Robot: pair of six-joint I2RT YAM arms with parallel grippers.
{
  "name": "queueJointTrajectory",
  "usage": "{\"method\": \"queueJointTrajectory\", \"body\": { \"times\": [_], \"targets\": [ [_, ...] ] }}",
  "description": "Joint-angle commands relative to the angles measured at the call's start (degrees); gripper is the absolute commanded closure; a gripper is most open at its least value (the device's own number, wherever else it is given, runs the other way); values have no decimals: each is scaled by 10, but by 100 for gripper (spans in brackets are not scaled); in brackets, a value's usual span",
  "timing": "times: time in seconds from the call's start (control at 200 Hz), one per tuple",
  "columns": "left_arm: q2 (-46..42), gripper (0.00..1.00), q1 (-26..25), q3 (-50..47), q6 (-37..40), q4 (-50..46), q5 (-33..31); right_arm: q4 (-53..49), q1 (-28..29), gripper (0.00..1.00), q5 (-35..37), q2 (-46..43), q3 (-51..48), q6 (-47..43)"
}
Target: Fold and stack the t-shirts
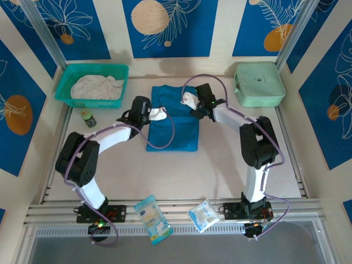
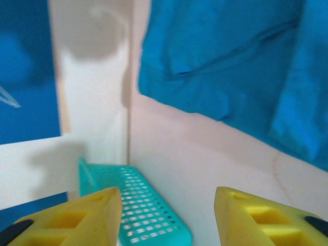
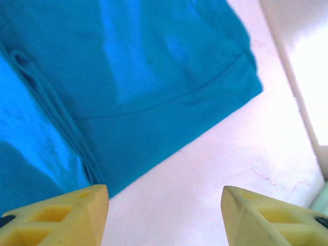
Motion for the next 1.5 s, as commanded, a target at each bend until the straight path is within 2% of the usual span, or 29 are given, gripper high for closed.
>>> {"method": "queueJointTrajectory", "body": {
  "times": [0.0, 0.115, 0.22, 0.31, 0.535, 0.836, 1.066, 1.496],
  "targets": [
    [-80, 51, 14, -34, 6, 13, 48, 19, -3, 40, -90, -95, -58, -77],
    [-163, 53, 25, -88, 49, -41, 156, -37, -1, 38, -194, -179, -137, -225],
    [-204, 46, 24, -85, 102, -193, 208, -129, 3, 37, -259, -231, -160, -293],
    [-215, 44, 22, -78, 123, -271, 212, -189, 20, 37, -254, -250, -167, -331],
    [-222, 42, -4, -81, 166, -353, 204, -290, 72, 36, -187, -235, -172, -382],
    [-194, 37, -45, -111, 161, -346, 212, -258, 120, 38, -145, -165, -190, -383],
    [-167, 36, -48, -116, 163, -331, 226, -243, 110, 39, -117, -121, -177, -389],
    [-78, 36, -48, -86, 167, -354, 232, -229, 90, 40, -127, -41, -141, -401]
  ]
}}
